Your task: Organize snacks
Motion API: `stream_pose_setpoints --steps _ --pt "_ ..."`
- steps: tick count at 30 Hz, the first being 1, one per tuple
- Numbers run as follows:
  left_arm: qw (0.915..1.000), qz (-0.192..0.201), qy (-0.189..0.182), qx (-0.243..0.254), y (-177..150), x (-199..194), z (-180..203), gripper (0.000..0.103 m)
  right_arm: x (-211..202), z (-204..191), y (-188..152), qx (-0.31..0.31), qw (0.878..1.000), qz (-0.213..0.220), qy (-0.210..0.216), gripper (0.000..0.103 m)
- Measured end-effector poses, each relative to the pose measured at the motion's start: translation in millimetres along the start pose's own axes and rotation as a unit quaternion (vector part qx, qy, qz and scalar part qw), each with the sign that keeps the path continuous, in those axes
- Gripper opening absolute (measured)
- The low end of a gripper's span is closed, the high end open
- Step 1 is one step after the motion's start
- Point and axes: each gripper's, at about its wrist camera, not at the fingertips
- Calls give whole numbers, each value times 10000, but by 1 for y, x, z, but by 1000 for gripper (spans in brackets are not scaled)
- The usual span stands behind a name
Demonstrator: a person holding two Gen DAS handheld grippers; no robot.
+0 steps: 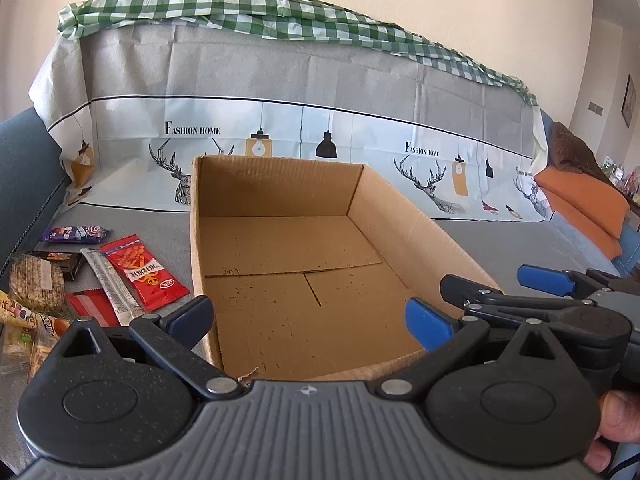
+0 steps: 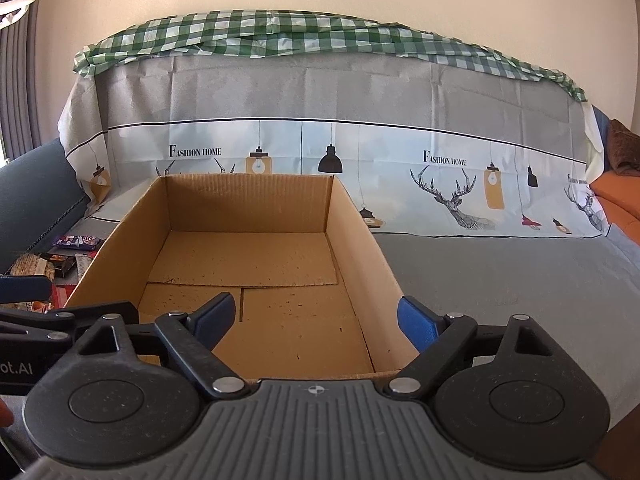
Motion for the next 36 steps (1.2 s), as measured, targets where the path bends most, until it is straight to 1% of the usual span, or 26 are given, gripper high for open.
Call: stream_pose_setpoints --steps 1,5,7,9,12,16,21,24,28,29,30,31,33,36 --pt "10000 0 2 -2 0 0 -1 102 0 -1 0 -16 10000 4 -10 83" --pt "10000 -45 -17 -54 -1 2 -3 95 0 -2 0 26 10000 52 25 82" --pt "10000 -53 -7 -76 0 2 -4 90 -1 -1 -1 50 9999 77 63 79" --pt "10000 -40 44 -78 -1 3 -4 82 -2 -1 -1 52 9999 101 91 78" --pt "9999 6 105 -81 -2 3 -5 76 -2 -1 -1 37 9998 137 137 71" --pt "9999 49 90 -95 -2 2 -6 74 -4 -2 0 42 9996 212 181 66" --pt "9997 53 134 -177 0 1 -11 74 -6 -2 0 127 9992 336 195 66" --pt "9996 -1 -13 -297 2 -1 -18 74 -6 -2 2 199 9989 358 208 66" --pt "9992 -152 -231 -288 5 -3 -24 70 -6 -5 4 270 9988 340 226 66" --pt "9989 -183 -285 -324 6 -5 -27 67 -6 -6 4 299 9987 325 256 66" --pt "9987 -238 -320 -321 8 -6 -29 60 -6 -7 5 323 9986 317 279 66" --pt "9986 -300 -347 -277 10 -6 -31 57 -6 -9 7 344 9985 304 289 66" --pt "9980 -403 -433 -204 15 -9 -36 46 -6 -11 8 399 9983 289 299 66" --pt "9977 -458 -491 7 23 -15 -42 35 -8 -17 11 478 9977 326 357 66"
Point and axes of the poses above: each gripper's, at about its wrist camera, not at the fingertips, and x roughly the way its jaws point, z to its right, y to its top, and after that the axes turned 3 degrees about z, right-handed
